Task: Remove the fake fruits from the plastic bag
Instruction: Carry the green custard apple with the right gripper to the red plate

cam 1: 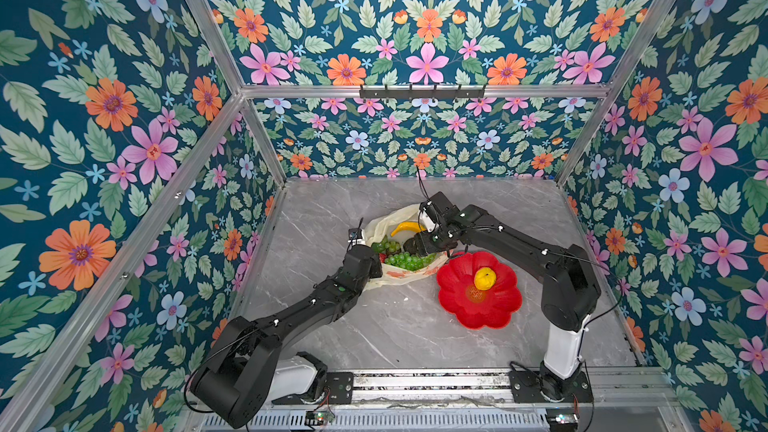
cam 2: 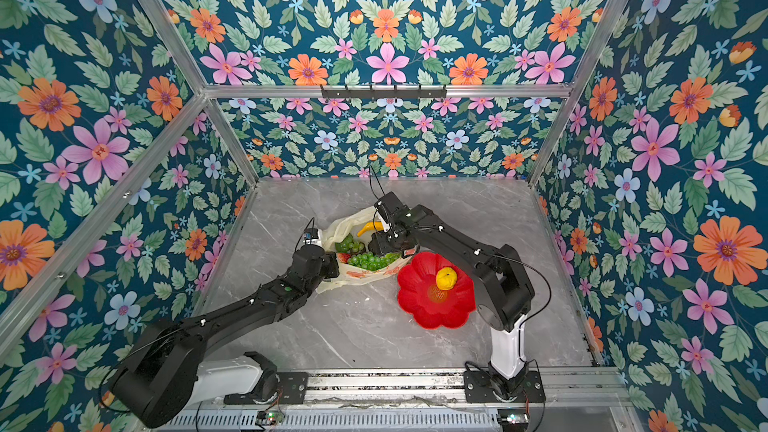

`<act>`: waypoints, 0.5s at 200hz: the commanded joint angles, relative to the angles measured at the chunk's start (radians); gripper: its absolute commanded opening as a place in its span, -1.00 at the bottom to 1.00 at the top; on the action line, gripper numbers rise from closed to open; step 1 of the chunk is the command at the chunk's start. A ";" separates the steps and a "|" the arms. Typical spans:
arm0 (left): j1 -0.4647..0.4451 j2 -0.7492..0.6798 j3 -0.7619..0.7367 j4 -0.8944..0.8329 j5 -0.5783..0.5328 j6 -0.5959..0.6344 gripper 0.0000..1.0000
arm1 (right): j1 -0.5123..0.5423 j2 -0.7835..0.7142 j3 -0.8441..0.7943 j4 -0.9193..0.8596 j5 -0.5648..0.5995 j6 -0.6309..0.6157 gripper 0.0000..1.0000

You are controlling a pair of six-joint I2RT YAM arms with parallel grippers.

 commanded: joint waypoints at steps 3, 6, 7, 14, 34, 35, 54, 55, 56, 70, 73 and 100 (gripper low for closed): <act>0.002 0.009 0.006 0.012 -0.025 0.050 -1.00 | 0.024 -0.037 -0.023 -0.221 0.142 0.005 0.41; 0.002 0.011 0.006 0.014 -0.027 0.054 -1.00 | 0.028 -0.041 -0.027 -0.243 0.152 0.010 0.41; 0.002 0.011 0.006 0.014 -0.027 0.056 -1.00 | 0.030 -0.041 -0.029 -0.250 0.156 0.012 0.41; 0.003 0.014 0.006 0.018 -0.032 0.064 -1.00 | 0.038 -0.047 -0.040 -0.290 0.179 0.022 0.41; 0.002 0.023 0.003 0.030 -0.044 0.087 -1.00 | 0.067 -0.060 -0.077 -0.405 0.240 0.061 0.41; 0.002 0.023 0.003 0.030 -0.044 0.087 -1.00 | 0.068 -0.061 -0.079 -0.410 0.243 0.063 0.41; 0.004 0.028 -0.004 0.046 -0.049 0.099 -1.00 | 0.076 -0.071 -0.112 -0.487 0.271 0.116 0.41; 0.004 0.029 -0.005 0.046 -0.048 0.100 -1.00 | 0.075 -0.071 -0.113 -0.490 0.272 0.118 0.41; 0.004 0.030 -0.005 0.047 -0.047 0.100 -1.00 | 0.075 -0.071 -0.115 -0.493 0.273 0.121 0.40; 0.004 0.033 -0.009 0.056 -0.041 0.100 -1.00 | 0.075 -0.073 -0.135 -0.533 0.289 0.152 0.41; 0.003 0.034 -0.010 0.058 -0.039 0.100 -1.00 | 0.075 -0.072 -0.137 -0.541 0.293 0.159 0.41; 0.003 0.029 -0.023 0.069 -0.039 0.100 -1.00 | 0.076 -0.052 -0.160 -0.609 0.325 0.217 0.41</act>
